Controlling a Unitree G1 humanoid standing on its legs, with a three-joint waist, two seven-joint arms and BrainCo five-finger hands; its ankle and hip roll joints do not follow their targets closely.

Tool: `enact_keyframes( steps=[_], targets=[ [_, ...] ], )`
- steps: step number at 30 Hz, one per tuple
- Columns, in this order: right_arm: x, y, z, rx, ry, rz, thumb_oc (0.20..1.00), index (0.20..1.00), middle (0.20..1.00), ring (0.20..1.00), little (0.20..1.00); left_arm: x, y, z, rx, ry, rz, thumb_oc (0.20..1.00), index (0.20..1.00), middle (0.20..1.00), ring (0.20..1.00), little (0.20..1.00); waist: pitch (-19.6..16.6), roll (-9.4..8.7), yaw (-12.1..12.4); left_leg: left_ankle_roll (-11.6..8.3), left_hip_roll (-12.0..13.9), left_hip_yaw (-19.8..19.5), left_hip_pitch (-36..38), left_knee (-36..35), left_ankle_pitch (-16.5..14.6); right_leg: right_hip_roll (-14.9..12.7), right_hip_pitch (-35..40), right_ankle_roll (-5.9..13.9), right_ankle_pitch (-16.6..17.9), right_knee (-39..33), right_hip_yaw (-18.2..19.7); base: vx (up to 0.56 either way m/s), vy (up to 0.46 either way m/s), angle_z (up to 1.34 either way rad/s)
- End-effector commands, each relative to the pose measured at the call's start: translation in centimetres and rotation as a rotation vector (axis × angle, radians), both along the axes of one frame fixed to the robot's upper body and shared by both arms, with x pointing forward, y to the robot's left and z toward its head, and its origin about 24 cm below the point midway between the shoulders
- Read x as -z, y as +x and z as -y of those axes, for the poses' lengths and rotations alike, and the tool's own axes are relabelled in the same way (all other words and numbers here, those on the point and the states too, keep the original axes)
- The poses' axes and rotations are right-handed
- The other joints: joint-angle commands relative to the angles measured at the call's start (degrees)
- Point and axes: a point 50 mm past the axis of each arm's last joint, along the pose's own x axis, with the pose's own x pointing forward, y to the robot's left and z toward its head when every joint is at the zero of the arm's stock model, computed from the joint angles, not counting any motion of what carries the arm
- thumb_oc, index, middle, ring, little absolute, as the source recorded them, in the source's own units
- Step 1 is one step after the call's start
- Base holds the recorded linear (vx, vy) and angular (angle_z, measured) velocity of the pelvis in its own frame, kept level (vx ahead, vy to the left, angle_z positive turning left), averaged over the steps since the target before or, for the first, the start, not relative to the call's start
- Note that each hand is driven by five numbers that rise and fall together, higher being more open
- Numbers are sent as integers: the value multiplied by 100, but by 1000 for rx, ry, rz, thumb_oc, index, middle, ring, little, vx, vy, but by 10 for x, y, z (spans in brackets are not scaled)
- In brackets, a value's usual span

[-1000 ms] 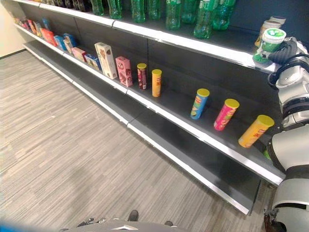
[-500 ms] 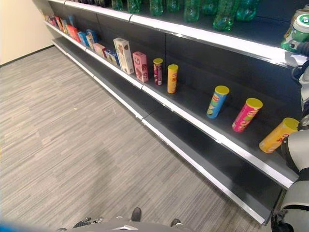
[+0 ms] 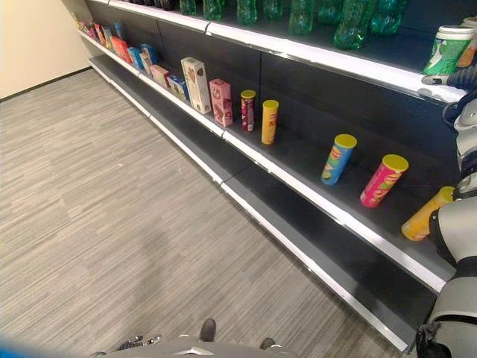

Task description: Put the goods on the table back onto the shelves and tidy them up.

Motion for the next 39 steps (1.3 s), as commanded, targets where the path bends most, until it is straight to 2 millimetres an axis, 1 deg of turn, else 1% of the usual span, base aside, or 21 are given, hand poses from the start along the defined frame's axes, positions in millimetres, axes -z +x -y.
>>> enact_keyframes(
  steps=[1,4,6,8,10,12,18,20,23,25,26,27,28,30,32,33,34,36,37,38,39],
  targets=[
    [-53,1,-21,-57,-144,141,1000,1000,1000,1000,1000,-8,15,-26,-6,73,41,1000,1000,1000,1000,1000,-15,-580,131,-299,-102,418,638,81,-547,-497,-265,414,-608,557,923,-4,40,-3],
    [-84,-6,-35,-116,-206,290,1000,1000,1000,1000,1000,-8,11,-27,-15,82,35,1000,1000,1000,1000,1000,-28,-630,80,-254,-101,504,650,95,-628,-498,-287,443,-553,508,1025,-7,60,-8],
    [-107,-14,-54,-198,-262,412,1000,1000,1000,1000,1000,-7,6,-28,-32,85,24,1000,1000,1000,1000,1000,-41,-659,27,-206,-106,585,674,107,-695,-493,-303,464,-511,479,1117,-7,72,-27],
    [-121,-24,-67,-263,-318,496,1000,1000,1000,1000,1000,-8,3,-30,-43,90,17,1000,1000,1000,1000,1000,-66,-701,-25,-161,-99,666,691,134,-769,-490,-328,486,-471,458,1217,-19,78,-19],
    [-127,-32,-80,-340,-359,538,1000,1000,1000,1000,1000,-8,1,-32,-41,98,7,1000,1000,1000,1000,1000,-93,-759,-94,-103,-98,777,709,157,-852,-482,-382,511,-409,445,1338,-28,90,-40],
    [-127,-37,-88,-407,-366,557,1000,1000,1000,1000,1000,-8,2,-35,-44,108,5,1000,1000,1000,1000,1000,-115,-817,-147,-58,-100,886,729,177,-921,-474,-420,539,-358,425,1449,-31,91,-40],
    [-116,-47,-111,-641,-355,508,1000,1000,1000,1000,1000,-11,5,-41,-40,112,12,1000,1000,1000,1000,1000,-138,-1024,-289,92,-149,1339,773,209,-1063,-423,-612,650,-165,384,1913,-69,118,-48],
    [-111,-50,-124,-734,-367,469,1000,1000,1000,1000,1000,-12,10,-42,-45,108,32,1000,1000,1000,1000,1000,-105,-1112,-373,134,-180,1476,765,223,-1093,-406,-730,712,-58,391,2068,-128,132,-56],
    [-100,-58,-144,-903,-353,432,1000,1000,1000,1000,1000,-15,18,-45,-44,110,60,1000,1000,1000,1000,1000,-48,-1257,-476,218,-244,1703,760,236,-1156,-389,-927,842,123,411,2325,-130,125,-50],
    [-87,-63,-152,-987,-333,391,1000,1000,1000,1000,1000,-17,22,-49,-36,122,67,1000,1000,1000,1000,1000,-3,-1344,-568,287,-295,1828,768,223,-1168,-380,-1053,928,259,431,2492,-126,136,-55],
    [-79,-65,-152,-1012,-323,361,1000,1000,1000,1000,1000,-17,24,-50,-31,129,71,1000,1000,1000,1000,1000,8,-1391,-635,319,-321,1897,783,183,-1169,-377,-1114,977,339,422,2565,-82,93,-55],
    [-78,-66,-151,-1009,-321,362,1000,1000,1000,1000,1000,-18,24,-51,-28,132,71,1000,1000,1000,1000,1000,7,-1409,-610,320,-322,1906,785,178,-1167,-375,-1117,979,342,420,2573,-134,154,-56],
    [-61,-74,-148,-1044,-289,318,1000,1000,1000,1000,1000,-19,27,-53,-8,139,73,1000,1000,1000,1000,1000,37,-1473,-774,382,-370,2044,823,57,-1129,-380,-1242,1093,493,420,2732,-135,171,-47],
    [-50,-81,-140,-1044,-251,299,1000,1000,1000,1000,1000,-19,29,-51,21,131,75,1000,1000,1000,1000,1000,84,-1494,-993,434,-418,2169,856,-69,-1081,-381,-1375,1219,630,444,2885,-162,217,-27],
    [-41,-89,-129,-1021,-212,313,1000,1000,1000,1000,1000,-21,33,-53,55,133,79,1000,1000,1000,1000,1000,169,-1531,-1082,478,-464,2325,858,-105,-1085,-337,-1541,1347,743,539,3075,-138,174,-45],
    [-36,-92,-124,-1014,-188,320,1000,1000,1000,1000,1000,-21,34,-53,74,130,82,1000,1000,1000,1000,1000,257,-1518,-1174,499,-459,2420,879,-105,-1099,-284,-1642,1396,878,653,3142,-155,129,-65],
    [-32,-94,-122,-1014,-162,336,1000,1000,1000,1000,1000,-23,36,-56,84,135,85,1000,1000,1000,1000,1000,312,-1533,-1214,521,-460,2488,841,-105,-1054,-245,-1771,1418,912,750,3144,-166,109,-61],
    [-26,-101,-114,-989,-131,363,1000,1000,1000,1000,1000,-25,38,-58,110,140,86,1000,1000,1000,1000,1000,413,-1477,-1260,559,-406,2622,836,-105,-1030,-195,-1875,1410,757,1062,3025,-148,115,-76],
    [-25,-105,-110,-968,-126,379,1000,1000,1000,1000,1000,-25,38,-58,126,134,87,1000,1000,1000,1000,1000,428,-1450,-1276,588,-398,2732,794,-105,-986,-232,-1878,1357,636,1224,2941,-159,150,-98],
    [-22,-107,-106,-947,-116,402,1000,1000,1000,1000,1000,-25,40,-57,131,129,95,1000,1000,1000,1000,1000,440,-1357,-1279,618,-332,2925,782,-105,-980,-345,-1738,1215,334,1436,2722,-132,102,-95],
    [-22,-107,-106,-946,-116,402,1000,1000,1000,1000,1000,-25,40,-57,132,130,95,1000,1000,1000,1000,1000,433,-1369,-1266,616,-338,2936,765,-105,-960,-348,-1755,1212,354,1429,2734,-113,75,-73]
  ],
)
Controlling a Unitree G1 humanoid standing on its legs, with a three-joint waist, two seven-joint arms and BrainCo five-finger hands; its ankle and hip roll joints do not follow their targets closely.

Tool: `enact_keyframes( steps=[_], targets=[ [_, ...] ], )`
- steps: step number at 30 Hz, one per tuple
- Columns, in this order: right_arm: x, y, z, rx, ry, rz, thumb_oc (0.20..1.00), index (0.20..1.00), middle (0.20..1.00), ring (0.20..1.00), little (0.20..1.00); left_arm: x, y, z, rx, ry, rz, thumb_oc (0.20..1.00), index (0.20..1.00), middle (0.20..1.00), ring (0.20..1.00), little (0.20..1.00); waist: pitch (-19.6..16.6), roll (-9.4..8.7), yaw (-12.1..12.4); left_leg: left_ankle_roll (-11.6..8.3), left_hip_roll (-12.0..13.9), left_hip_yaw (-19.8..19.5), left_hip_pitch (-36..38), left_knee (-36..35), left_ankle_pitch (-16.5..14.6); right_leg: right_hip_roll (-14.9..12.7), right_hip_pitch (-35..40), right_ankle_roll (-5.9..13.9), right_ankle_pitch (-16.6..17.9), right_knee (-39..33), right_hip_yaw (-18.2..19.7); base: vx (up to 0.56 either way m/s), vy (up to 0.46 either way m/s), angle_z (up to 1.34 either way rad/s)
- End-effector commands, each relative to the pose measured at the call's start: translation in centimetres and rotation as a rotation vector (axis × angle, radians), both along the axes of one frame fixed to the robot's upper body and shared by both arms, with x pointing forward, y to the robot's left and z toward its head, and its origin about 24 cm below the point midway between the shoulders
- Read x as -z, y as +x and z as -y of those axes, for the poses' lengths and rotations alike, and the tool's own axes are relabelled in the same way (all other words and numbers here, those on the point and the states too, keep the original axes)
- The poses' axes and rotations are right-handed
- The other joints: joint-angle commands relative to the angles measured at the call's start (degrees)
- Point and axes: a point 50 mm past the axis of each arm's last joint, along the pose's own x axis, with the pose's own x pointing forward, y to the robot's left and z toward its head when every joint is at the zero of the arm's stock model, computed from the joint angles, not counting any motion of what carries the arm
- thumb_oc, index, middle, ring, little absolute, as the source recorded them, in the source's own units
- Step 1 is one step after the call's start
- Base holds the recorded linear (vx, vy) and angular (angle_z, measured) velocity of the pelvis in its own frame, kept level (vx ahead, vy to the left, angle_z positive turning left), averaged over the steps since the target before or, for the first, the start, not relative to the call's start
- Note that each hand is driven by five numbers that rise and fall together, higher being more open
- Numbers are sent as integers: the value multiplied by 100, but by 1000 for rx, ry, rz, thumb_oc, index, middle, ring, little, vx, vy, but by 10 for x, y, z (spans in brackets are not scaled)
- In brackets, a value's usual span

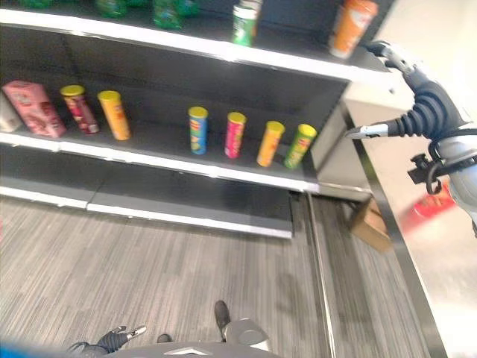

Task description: Put the goods on the table back onto the shelves and tidy them up.

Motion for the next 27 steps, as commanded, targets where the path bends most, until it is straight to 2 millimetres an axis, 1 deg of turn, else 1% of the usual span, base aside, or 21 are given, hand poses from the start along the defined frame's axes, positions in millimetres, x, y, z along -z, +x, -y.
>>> enact_keyframes(
  steps=[1,2,3,5,6,8,9,10,11,13,14,15,16,17,19,21,22,23,24,27],
  targets=[
    [-49,-8,-2,-19,60,273,1000,1000,1000,1000,1000,-9,15,-13,66,28,43,1000,1000,1000,1000,1000,189,213,389,-56,209,-125,221,44,-646,35,-427,-290,-278,1496,-330,-88,27,-94],
    [-47,-8,2,4,67,277,1000,1000,1000,1000,1000,-9,17,-11,70,23,51,1000,1000,1000,1000,1000,157,242,403,-50,258,45,185,61,-642,-100,-336,-328,-365,1567,-492,-161,20,-110],
    [-44,-10,8,43,72,276,1000,1000,1000,1000,1000,-10,18,-10,73,19,58,1000,1000,1000,1000,1000,81,262,449,-54,343,354,103,101,-626,-398,-132,-311,-357,1601,-769,-124,0,-111],
    [-43,-11,9,46,72,275,1000,1000,1000,1000,1000,-10,18,-10,76,20,57,1000,1000,1000,1000,1000,79,261,472,-53,341,364,106,101,-631,-397,-134,-308,-357,1601,-758,-44,-6,-83],
    [-36,-12,18,104,76,257,1000,1000,1000,1000,1000,-10,19,-9,69,12,69,1000,1000,1000,1000,1000,-30,319,512,-83,437,577,33,136,-712,-705,98,-222,-333,1619,-1002,-40,-22,-71],
    [-28,-15,26,149,92,242,1000,1000,1000,1000,1000,-12,21,-11,56,18,85,1000,1000,1000,1000,1000,-116,308,612,-99,522,795,-110,209,-693,-948,293,-150,-117,1534,-1155,-73,-51,-59],
    [-28,-15,26,150,93,242,1000,1000,1000,1000,1000,-12,21,-11,57,18,85,1000,1000,1000,1000,1000,-116,308,620,-99,523,798,-111,211,-695,-947,292,-149,-114,1531,-1152,-146,-152,-106],
    [-15,-19,39,224,133,216,1000,1000,1000,1000,1000,-15,26,-14,39,26,115,1000,1000,1000,1000,1000,-265,234,707,-130,607,1110,-319,221,-636,-1157,574,-22,283,1320,-1300,-108,-116,-112],
    [-14,-19,39,226,134,216,1000,1000,1000,1000,1000,-15,26,-14,41,28,114,1000,1000,1000,1000,1000,-270,227,726,-129,606,1121,-320,225,-639,-1157,578,-16,303,1295,-1290,-147,-161,-115],
    [-3,-23,49,276,178,195,1000,1000,1000,1000,1000,-16,29,-15,36,27,127,1000,1000,1000,1000,1000,-366,118,766,-139,603,1319,-392,214,-611,-1153,692,66,441,1037,-1308,-75,-100,-118],
    [6,-26,57,318,219,188,1000,1000,1000,1000,1000,-17,30,-16,34,33,127,1000,1000,1000,1000,1000,-367,102,776,-163,641,1425,-396,218,-583,-1130,598,86,483,1045,-1349,-109,-147,-98],
    [12,-28,62,349,247,179,1000,1000,1000,1000,1000,-17,30,-17,29,37,127,1000,1000,1000,1000,1000,-358,103,773,-181,691,1469,-437,258,-571,-1101,587,90,439,985,-1400,-92,-117,-52],
    [12,-28,63,351,248,179,1000,1000,1000,1000,1000,-18,30,-17,31,38,127,1000,1000,1000,1000,1000,-363,99,785,-186,703,1471,-450,278,-579,-1094,581,88,442,980,-1398,-124,-130,-61],
    [31,-32,73,406,315,139,1000,1000,1000,1000,1000,-18,33,-18,21,43,135,1000,1000,1000,1000,1000,-355,99,774,-220,739,1530,-481,287,-550,-1042,610,70,303,745,-1578,-97,-105,-55],
    [50,-37,82,461,379,101,1000,1000,1000,1000,1000,-17,33,-16,19,41,131,1000,1000,1000,1000,1000,-369,127,768,-275,807,1619,-495,338,-506,-976,736,42,100,419,-1705,-91,-128,-26],
    [70,-43,89,513,443,63,1000,1000,1000,1000,1000,-16,32,-13,11,34,126,1000,1000,1000,1000,1000,-358,200,750,-329,886,1673,-504,365,-440,-886,806,-30,-176,212,-1760,-65,-117,-12],
    [80,-45,91,535,473,49,1000,1000,1000,1000,1000,-15,33,-11,11,29,125,1000,1000,1000,1000,1000,-348,234,746,-360,925,1695,-505,373,-398,-843,836,-58,-264,149,-1778,-40,-92,-15],
    [80,-45,91,536,474,49,1000,1000,1000,1000,1000,-15,33,-11,11,30,125,1000,1000,1000,1000,1000,-344,232,749,-368,932,1694,-500,373,-394,-836,842,-65,-268,147,-1779,-59,-131,-18],
    [104,-52,92,580,552,15,1000,1000,1000,1000,1000,-13,34,-5,11,12,127,1000,1000,1000,1000,1000,-316,316,732,-417,993,1684,-515,415,-313,-756,882,-159,-465,108,-1783,-59,-138,-12],
    [128,-56,87,606,631,-17,1000,1000,1000,1000,1000,-10,36,5,36,-2,120,1000,1000,1000,1000,1000,-266,430,683,-504,1108,1613,-568,472,-159,-625,946,-283,-657,94,-1780,-75,-147,0]
  ],
)
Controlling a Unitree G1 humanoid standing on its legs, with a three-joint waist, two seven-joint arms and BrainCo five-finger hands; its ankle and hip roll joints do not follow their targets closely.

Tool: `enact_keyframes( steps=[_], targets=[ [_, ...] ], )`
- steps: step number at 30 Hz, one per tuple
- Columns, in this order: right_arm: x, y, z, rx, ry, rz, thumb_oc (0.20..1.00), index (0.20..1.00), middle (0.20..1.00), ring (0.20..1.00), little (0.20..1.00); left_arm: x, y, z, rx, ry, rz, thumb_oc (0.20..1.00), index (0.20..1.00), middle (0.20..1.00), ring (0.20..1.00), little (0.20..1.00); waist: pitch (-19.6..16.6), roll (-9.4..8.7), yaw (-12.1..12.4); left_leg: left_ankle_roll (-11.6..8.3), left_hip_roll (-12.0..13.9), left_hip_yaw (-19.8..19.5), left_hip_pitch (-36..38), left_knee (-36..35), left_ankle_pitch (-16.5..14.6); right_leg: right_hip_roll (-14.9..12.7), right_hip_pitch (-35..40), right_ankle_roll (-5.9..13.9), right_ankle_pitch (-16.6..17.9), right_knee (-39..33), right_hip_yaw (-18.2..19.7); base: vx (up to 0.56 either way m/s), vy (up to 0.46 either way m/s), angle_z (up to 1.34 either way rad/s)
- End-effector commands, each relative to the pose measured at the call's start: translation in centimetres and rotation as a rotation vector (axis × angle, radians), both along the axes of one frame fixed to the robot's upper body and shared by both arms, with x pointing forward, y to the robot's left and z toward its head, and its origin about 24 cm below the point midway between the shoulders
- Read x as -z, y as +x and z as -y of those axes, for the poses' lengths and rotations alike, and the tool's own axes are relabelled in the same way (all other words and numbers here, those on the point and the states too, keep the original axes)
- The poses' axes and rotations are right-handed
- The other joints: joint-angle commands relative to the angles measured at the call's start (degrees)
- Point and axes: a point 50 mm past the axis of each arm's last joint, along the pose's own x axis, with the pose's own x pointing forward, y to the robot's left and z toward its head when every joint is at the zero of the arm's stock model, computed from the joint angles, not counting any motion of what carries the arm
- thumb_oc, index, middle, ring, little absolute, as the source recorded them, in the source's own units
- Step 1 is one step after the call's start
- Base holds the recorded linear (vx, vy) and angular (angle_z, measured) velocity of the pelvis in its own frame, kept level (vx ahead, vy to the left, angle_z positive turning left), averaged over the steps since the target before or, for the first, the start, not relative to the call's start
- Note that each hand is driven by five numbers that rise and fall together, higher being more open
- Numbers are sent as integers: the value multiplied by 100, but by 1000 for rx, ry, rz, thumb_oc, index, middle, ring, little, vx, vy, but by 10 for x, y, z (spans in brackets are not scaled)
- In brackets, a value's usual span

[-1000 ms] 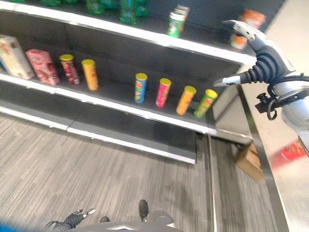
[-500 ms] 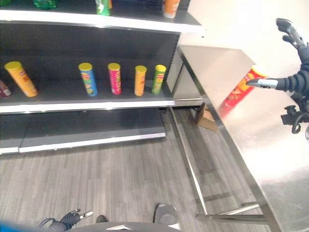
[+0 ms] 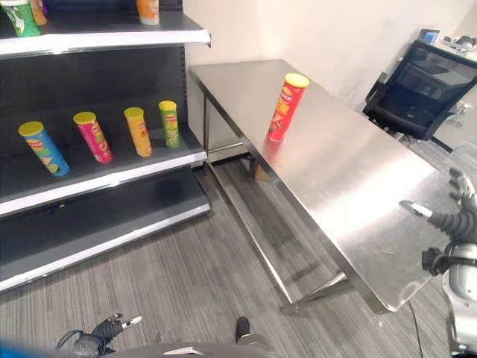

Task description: Put the goods on the table back onto the shelves and tidy them up.

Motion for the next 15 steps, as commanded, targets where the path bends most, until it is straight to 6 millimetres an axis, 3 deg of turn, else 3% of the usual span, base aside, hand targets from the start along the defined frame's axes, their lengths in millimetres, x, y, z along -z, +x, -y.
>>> enact_keyframes(
  steps=[1,6,11,12,13,14,15],
  targets=[
    [-41,12,4,22,-51,204,1000,1000,1000,1000,1000,-7,30,3,59,17,72,1000,1000,1000,1000,1000,432,129,185,61,15,-44,-456,464,-429,-24,541,126,-918,321,-158,-75,-127,3],
    [-20,11,-9,0,23,180,1000,1000,1000,1000,1000,-6,34,11,76,8,73,1000,1000,1000,1000,1000,558,384,107,-132,241,-144,-502,476,-73,273,679,-129,-1198,340,-156,-96,-150,6],
    [-16,8,-10,1,55,199,1000,1000,1000,1000,1000,-4,32,12,71,3,67,1000,1000,1000,1000,1000,649,466,127,-242,421,-261,-614,744,-9,447,802,-284,-1286,290,-154,-85,-155,8],
    [-17,13,-13,-11,66,217,1000,1000,1000,1000,1000,-4,27,12,57,-4,67,1000,1000,1000,1000,1000,879,454,325,-315,486,-1013,-857,1417,-130,574,841,-438,-1347,293,15,-116,-191,5],
    [-17,13,-13,-11,66,217,1000,1000,1000,1000,1000,-4,27,12,57,-4,68,1000,1000,1000,1000,1000,890,461,309,-320,506,-1041,-885,1473,-158,586,850,-444,-1352,294,1,-229,-225,-3],
    [-18,19,-18,-38,67,226,1000,1000,1000,1000,1000,-3,23,12,30,-13,70,1000,1000,1000,1000,1000,994,451,452,-219,335,-1679,-1045,1742,-134,614,766,-481,-1246,332,38,-142,-73,-28],
    [-16,25,-23,-63,76,220,1000,1000,1000,1000,1000,-2,21,13,8,-22,69,1000,1000,1000,1000,1000,1030,422,585,-117,85,-2366,-1102,1832,-362,595,729,-480,-1216,358,163,-147,-98,-36]
  ],
)
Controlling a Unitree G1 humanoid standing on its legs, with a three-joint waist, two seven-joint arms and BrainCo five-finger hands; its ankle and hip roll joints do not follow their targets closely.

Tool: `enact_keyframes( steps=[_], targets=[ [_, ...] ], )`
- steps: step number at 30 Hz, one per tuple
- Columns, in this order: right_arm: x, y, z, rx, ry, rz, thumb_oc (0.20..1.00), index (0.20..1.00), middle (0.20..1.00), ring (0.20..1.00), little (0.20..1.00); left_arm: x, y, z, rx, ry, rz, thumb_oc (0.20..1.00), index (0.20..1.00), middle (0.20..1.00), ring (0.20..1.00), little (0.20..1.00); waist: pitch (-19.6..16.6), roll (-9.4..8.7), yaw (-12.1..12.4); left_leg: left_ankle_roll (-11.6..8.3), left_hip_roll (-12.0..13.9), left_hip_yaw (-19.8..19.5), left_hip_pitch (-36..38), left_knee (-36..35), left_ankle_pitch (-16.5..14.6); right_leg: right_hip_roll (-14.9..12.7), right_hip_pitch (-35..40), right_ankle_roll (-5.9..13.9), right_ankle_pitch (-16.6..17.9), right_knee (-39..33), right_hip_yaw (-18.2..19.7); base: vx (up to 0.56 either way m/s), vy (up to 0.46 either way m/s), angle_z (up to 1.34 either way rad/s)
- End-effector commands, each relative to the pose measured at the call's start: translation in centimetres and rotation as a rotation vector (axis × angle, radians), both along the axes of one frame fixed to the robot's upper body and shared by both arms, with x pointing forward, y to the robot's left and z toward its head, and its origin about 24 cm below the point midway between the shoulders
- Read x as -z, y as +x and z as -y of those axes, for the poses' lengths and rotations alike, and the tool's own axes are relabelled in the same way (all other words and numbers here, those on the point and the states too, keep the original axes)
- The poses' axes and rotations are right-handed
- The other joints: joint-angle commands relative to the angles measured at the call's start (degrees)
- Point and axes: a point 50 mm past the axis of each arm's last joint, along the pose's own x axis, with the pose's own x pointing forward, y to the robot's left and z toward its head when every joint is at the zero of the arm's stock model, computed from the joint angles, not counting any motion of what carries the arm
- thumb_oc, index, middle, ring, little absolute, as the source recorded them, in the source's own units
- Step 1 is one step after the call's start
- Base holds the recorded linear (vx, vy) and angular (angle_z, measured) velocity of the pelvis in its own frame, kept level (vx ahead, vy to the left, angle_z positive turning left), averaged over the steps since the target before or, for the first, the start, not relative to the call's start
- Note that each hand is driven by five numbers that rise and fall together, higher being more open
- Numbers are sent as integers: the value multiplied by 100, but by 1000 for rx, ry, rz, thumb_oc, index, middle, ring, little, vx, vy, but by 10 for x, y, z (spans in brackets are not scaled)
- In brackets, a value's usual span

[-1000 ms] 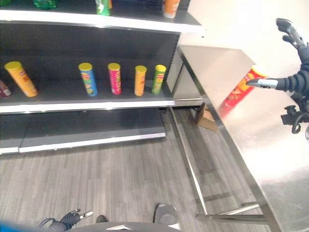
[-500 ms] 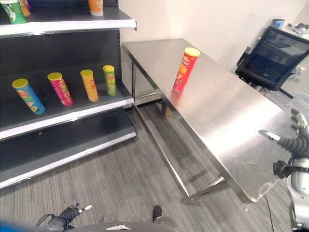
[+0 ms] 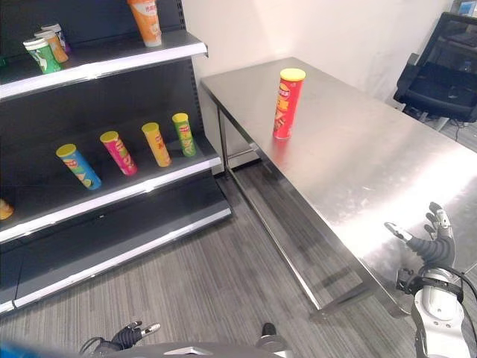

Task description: Put the goods on the table back onto the shelves and tidy them up.

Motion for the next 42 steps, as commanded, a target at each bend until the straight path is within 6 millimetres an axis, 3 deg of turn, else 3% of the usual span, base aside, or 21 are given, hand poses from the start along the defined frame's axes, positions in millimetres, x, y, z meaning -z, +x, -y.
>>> enact_keyframes(
  steps=[1,2,4,7,11,18,29,30,37,40,42],
  targets=[
    [-36,30,-14,-78,-29,223,1000,1000,1000,1000,1000,-11,26,-17,-28,45,85,1000,1000,1000,1000,1000,447,-460,395,382,-810,-2013,-1038,934,-237,76,414,-15,-961,153,165,6,-77,-64],
    [-32,34,-18,-108,-30,195,1000,1000,1000,1000,1000,-7,16,-16,-98,26,63,1000,1000,1000,1000,1000,423,-448,498,462,-1245,-2809,-920,1001,-575,152,415,1,-918,147,469,45,-46,-128],
    [-30,39,-21,-131,-33,178,1000,1000,1000,1000,1000,-4,7,-14,-122,22,41,1000,1000,1000,1000,1000,323,-412,538,543,-1439,-3161,-779,866,-684,243,350,21,-875,135,702,82,25,-137],
    [-28,35,-18,-126,-44,155,1000,1000,1000,1000,1000,-2,2,-11,-103,21,20,1000,1000,1000,1000,1000,185,-313,496,555,-1274,-2897,-476,395,-616,314,345,21,-878,153,844,59,79,-61],
    [-28,28,-15,-92,-58,149,1000,1000,1000,1000,1000,-5,17,-10,-54,34,57,1000,1000,1000,1000,1000,64,-235,334,463,-1143,-2581,-128,-376,-399,191,251,97,-884,184,718,21,152,-22],
    [-28,36,-24,-120,-36,168,1000,1000,1000,1000,1000,-10,28,-15,-45,56,102,1000,1000,1000,1000,1000,73,-227,312,544,-1302,-2221,77,-720,-370,-65,48,274,-777,321,900,3,171,-12],
    [-25,42,-28,-158,-30,142,1000,1000,1000,1000,1000,-4,5,-21,-67,78,15,1000,1000,1000,1000,1000,-35,-353,427,721,-1491,-2058,199,-849,-454,-322,-5,454,-670,318,979,30,103,-6],
    [-9,30,12,29,-103,-36,1000,1000,1000,1000,1000,-8,11,-25,30,121,5,1000,1000,1000,1000,1000,-106,-288,451,711,-1514,-1918,324,-832,-534,-9,117,213,-808,292,554,30,42,-1],
    [-13,26,11,26,-173,-46,1000,1000,1000,1000,1000,-10,15,-23,3,103,41,1000,1000,1000,1000,1000,-137,-331,470,731,-1516,-1932,392,-849,-567,1,158,229,-799,240,604,19,9,1],
    [-23,25,11,26,-215,-22,1000,1000,1000,1000,1000,-12,22,-22,-5,92,73,1000,1000,1000,1000,1000,-158,-358,476,732,-1501,-1938,433,-858,-577,24,198,225,-802,212,625,9,-11,-2],
    [-40,28,10,19,-260,38,1000,1000,1000,1000,1000,-12,25,-20,-3,86,84,1000,1000,1000,1000,1000,-188,-393,477,726,-1483,-1949,471,-859,-587,50,226,211,-822,202,629,9,-32,-2]
  ],
)
